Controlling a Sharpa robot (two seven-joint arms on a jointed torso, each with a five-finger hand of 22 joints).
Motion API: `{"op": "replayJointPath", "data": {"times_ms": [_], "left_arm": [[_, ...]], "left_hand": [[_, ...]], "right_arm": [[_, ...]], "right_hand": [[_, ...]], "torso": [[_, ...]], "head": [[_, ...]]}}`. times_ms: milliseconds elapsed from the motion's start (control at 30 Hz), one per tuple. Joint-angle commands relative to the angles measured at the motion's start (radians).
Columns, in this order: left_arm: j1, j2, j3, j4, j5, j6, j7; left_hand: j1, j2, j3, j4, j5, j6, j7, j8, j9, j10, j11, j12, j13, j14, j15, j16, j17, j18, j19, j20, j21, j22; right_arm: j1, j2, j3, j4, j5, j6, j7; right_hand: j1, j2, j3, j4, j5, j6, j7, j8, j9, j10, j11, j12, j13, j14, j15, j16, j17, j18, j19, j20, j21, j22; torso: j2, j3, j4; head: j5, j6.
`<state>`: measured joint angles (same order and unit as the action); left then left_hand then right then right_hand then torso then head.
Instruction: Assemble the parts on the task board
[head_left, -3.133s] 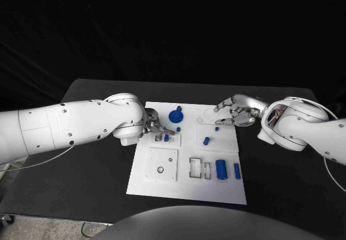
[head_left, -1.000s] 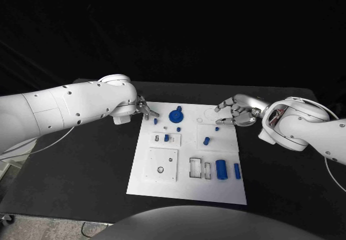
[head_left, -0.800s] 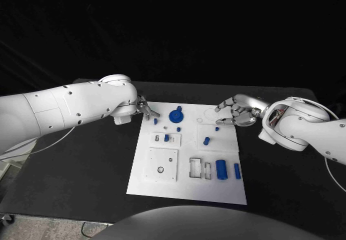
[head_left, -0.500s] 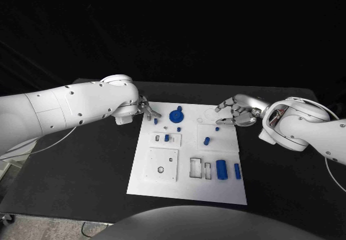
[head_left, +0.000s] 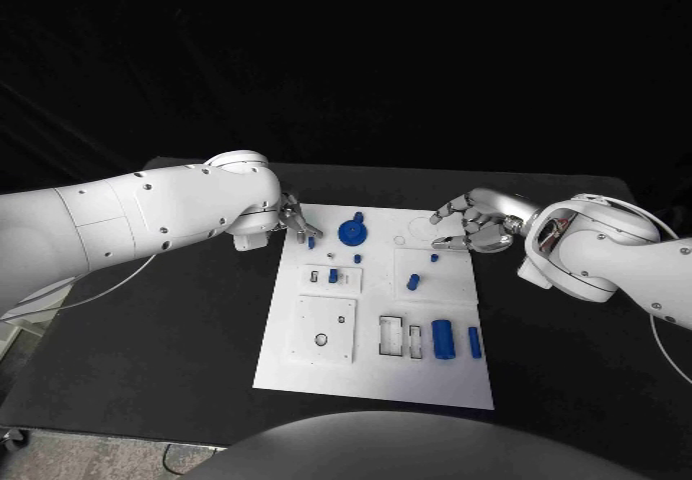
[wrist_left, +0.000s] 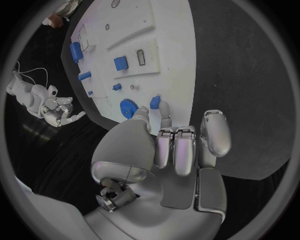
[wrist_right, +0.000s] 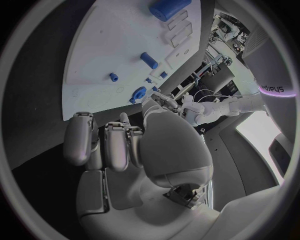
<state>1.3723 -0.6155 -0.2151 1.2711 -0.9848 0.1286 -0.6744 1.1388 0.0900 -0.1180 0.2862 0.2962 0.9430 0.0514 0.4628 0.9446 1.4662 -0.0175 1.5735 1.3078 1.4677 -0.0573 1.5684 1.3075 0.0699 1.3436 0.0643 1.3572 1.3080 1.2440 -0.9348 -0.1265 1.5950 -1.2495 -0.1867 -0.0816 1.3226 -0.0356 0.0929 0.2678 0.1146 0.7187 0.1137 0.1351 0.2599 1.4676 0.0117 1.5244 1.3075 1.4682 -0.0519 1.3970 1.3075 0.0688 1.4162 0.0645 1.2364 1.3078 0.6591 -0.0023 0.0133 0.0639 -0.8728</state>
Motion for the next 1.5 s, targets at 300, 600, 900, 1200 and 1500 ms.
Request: {"op": "replayJointPath", "data": {"times_ms": [300,600,900,1200,1500], "left_arm": [[-0.005,0.007,0.000,-0.004,0.012,0.034,0.006],[-0.011,0.010,0.000,-0.008,0.017,0.034,0.007],[-0.013,0.005,0.000,-0.008,0.018,0.020,0.013],[-0.013,-0.016,0.000,0.006,0.027,0.010,0.022],[-0.013,-0.062,0.000,0.063,0.030,-0.014,0.033]], "left_hand": [[0.026,0.003,-0.002,-0.003,0.036,0.004,-0.005,-0.008,0.003,0.105,0.006,-0.003,0.263,0.103,0.007,0.002,0.263,0.006,-0.009,-0.001,-0.009,0.037],[0.044,0.006,0.005,-0.002,0.082,0.004,-0.006,-0.011,0.005,0.105,0.005,-0.003,0.263,0.103,0.006,0.002,0.263,0.006,-0.008,-0.002,-0.011,0.039],[0.087,0.005,0.031,-0.005,0.176,0.002,-0.011,-0.018,0.008,0.105,0.001,-0.003,0.263,0.103,0.002,0.002,0.263,0.007,-0.009,-0.005,-0.014,0.044],[0.154,-0.006,0.080,-0.016,0.265,-0.002,-0.015,-0.025,0.012,0.105,-0.003,-0.003,0.263,0.103,-0.002,0.002,0.263,0.007,-0.010,-0.009,-0.019,0.048],[0.194,-0.034,0.127,-0.024,0.345,-0.002,-0.016,-0.026,0.018,0.105,-0.005,-0.003,0.263,0.103,-0.004,0.002,0.263,0.006,-0.008,-0.011,-0.020,0.053]], "right_arm": [[-0.001,-0.002,0.000,0.002,0.004,0.012,0.001],[-0.001,-0.003,0.000,0.003,0.007,0.012,-0.001],[-0.001,-0.005,0.000,0.002,0.017,0.014,-0.003],[-0.001,-0.006,0.000,-0.001,0.035,0.018,-0.003],[-0.002,-0.008,0.000,-0.002,0.039,0.020,-0.004]], "right_hand": [[0.000,0.011,-0.003,-0.003,0.009,0.011,0.000,0.005,-0.002,0.050,0.008,-0.006,0.230,0.047,0.007,-0.004,0.127,0.012,-0.007,-0.001,-0.004,0.082],[0.000,0.011,-0.003,-0.003,0.010,0.012,0.000,0.006,-0.002,0.049,0.008,-0.007,0.229,0.047,0.007,-0.005,0.126,0.013,-0.008,-0.001,-0.005,0.082],[0.005,0.015,-0.002,-0.009,0.024,0.014,0.001,0.006,-0.004,0.049,0.008,-0.007,0.229,0.046,0.007,-0.006,0.126,0.013,-0.008,0.000,-0.007,0.082],[0.023,0.028,0.013,-0.030,0.174,0.021,0.001,0.001,-0.019,0.048,0.008,-0.008,0.228,0.046,0.007,-0.006,0.125,0.013,-0.008,0.000,-0.013,0.086],[0.024,0.029,0.015,-0.031,0.180,0.021,0.001,0.001,-0.020,0.047,0.008,-0.008,0.228,0.046,0.007,-0.006,0.125,0.014,-0.009,0.000,-0.014,0.086]], "torso": [[0.000,-0.0004,-0.0005],[0.000,-0.0004,0.0000],[0.000,-0.0001,0.0003],[0.000,-0.0002,0.0008],[0.000,-0.0002,0.0012]], "head": [[-0.002,0.000],[-0.003,0.000],[-0.001,0.000],[-0.001,0.000],[0.000,0.000]]}}
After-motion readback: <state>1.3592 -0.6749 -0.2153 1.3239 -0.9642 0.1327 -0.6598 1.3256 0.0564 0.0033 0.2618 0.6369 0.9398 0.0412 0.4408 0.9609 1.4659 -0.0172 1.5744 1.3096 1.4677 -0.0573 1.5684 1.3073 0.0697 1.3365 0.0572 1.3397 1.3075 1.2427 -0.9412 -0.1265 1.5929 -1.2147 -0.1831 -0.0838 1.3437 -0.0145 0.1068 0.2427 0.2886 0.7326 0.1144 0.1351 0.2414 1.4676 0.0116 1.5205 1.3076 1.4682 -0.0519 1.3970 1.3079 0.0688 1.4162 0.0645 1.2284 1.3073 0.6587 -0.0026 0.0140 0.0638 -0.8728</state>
